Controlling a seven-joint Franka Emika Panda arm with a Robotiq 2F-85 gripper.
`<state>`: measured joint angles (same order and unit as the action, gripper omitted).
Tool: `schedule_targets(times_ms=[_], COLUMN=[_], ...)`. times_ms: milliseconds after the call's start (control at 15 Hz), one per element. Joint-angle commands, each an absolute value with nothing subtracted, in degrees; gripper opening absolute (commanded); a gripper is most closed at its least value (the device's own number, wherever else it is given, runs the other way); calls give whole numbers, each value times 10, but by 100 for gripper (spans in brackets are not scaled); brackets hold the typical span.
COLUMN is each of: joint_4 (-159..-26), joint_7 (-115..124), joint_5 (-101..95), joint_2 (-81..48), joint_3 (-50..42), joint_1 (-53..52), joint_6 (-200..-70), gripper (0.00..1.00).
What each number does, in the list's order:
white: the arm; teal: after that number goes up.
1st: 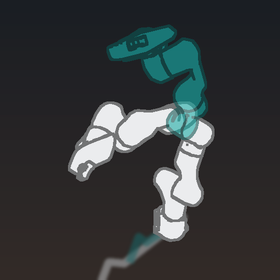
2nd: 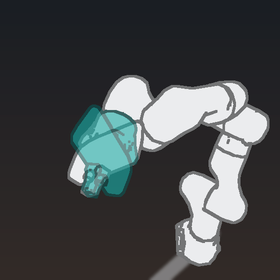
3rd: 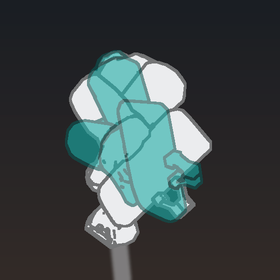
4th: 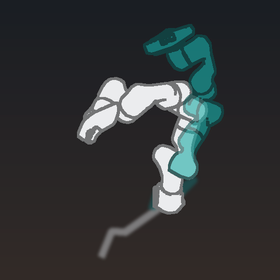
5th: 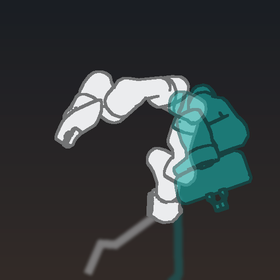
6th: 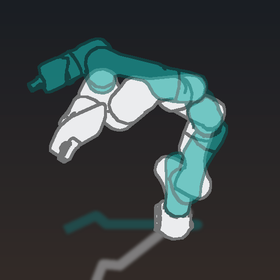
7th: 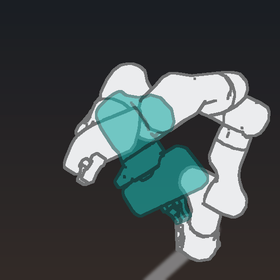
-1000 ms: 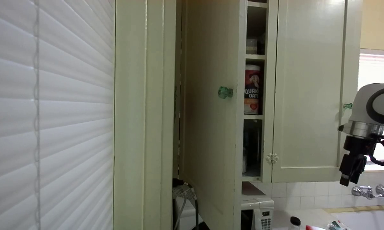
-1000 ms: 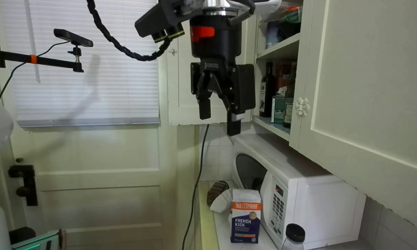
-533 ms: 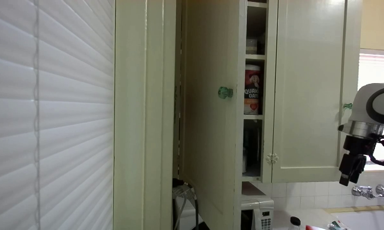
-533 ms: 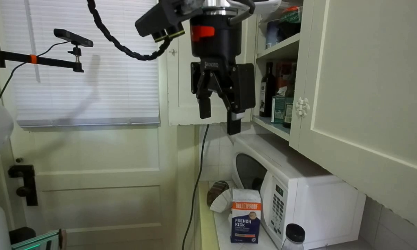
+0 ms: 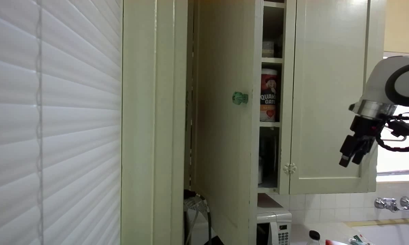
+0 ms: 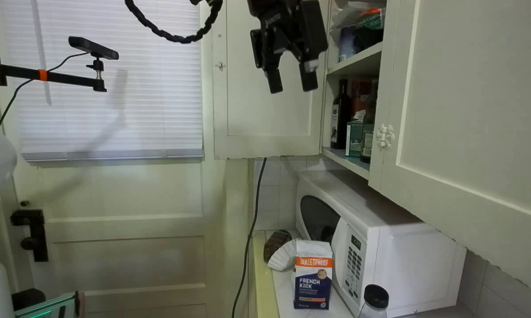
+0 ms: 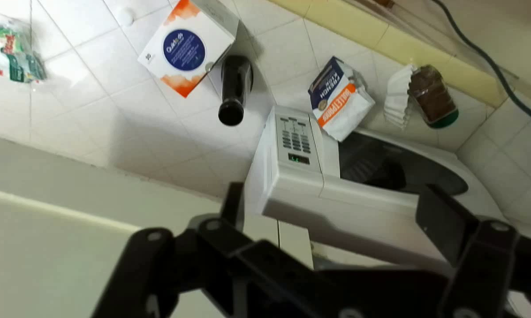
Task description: Remove the orange packet from the top cabinet
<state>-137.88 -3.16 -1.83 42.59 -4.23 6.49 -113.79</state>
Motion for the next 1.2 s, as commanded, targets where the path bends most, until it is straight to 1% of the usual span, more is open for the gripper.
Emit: schedule_targets(times_ms=[0, 333, 867, 1133], joint_4=[-1328, -1238, -1120, -1053], joint_7=[28, 82, 147, 183], joint_5=[-32, -29, -104, -143], joint_2=[415, 398, 345, 302], joint_3=[-3, 37, 101, 116], joint_1=[65, 60, 81, 97], joint_6=[-1159, -1156, -1274, -1335], gripper=[100, 100, 100, 100])
